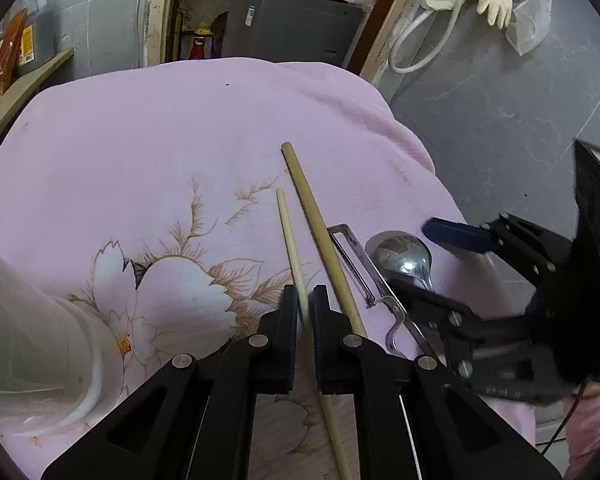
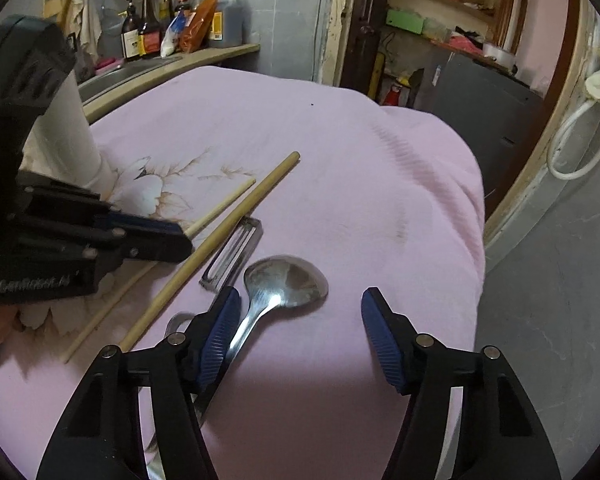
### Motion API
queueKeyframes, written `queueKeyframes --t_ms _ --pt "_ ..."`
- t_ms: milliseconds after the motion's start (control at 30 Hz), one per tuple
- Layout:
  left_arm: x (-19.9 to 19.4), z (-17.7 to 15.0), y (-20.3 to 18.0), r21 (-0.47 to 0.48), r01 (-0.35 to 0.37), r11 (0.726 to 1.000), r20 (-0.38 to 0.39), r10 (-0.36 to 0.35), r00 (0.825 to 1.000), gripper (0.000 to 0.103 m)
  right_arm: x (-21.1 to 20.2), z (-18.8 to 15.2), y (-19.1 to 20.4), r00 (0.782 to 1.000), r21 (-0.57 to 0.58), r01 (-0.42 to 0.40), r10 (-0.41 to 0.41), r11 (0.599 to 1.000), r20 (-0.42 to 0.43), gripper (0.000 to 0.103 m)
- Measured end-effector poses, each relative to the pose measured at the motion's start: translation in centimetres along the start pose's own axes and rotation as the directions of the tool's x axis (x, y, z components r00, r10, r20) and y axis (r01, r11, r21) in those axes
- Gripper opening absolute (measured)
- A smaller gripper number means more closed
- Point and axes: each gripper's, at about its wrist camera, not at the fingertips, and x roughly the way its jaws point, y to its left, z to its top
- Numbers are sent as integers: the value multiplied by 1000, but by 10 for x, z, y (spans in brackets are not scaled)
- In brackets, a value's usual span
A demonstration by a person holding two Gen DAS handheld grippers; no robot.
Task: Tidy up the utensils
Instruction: 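Grasp a wooden chopstick with the left tool while the right tool grasps the steel spoon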
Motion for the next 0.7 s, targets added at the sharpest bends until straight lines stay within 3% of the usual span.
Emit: queueKeyframes --t_ms 133,333,500,700 --pt "1 1 -1 25 8 1000 -9 -7 1000 6 11 7 -11 998 54 -59 61 997 -35 57" --pt "3 2 4 11 44 999 -16 -44 999 6 13 10 -9 996 83 -73 77 994 -46 42" --pt "2 -1 -1 16 31 999 0 -31 1000 4 11 6 -2 999 72 -40 41 997 -18 41" --pt "-9 -9 -1 -8 83 997 26 -83 996 2 -4 1 13 996 8 67 -67 998 50 41"
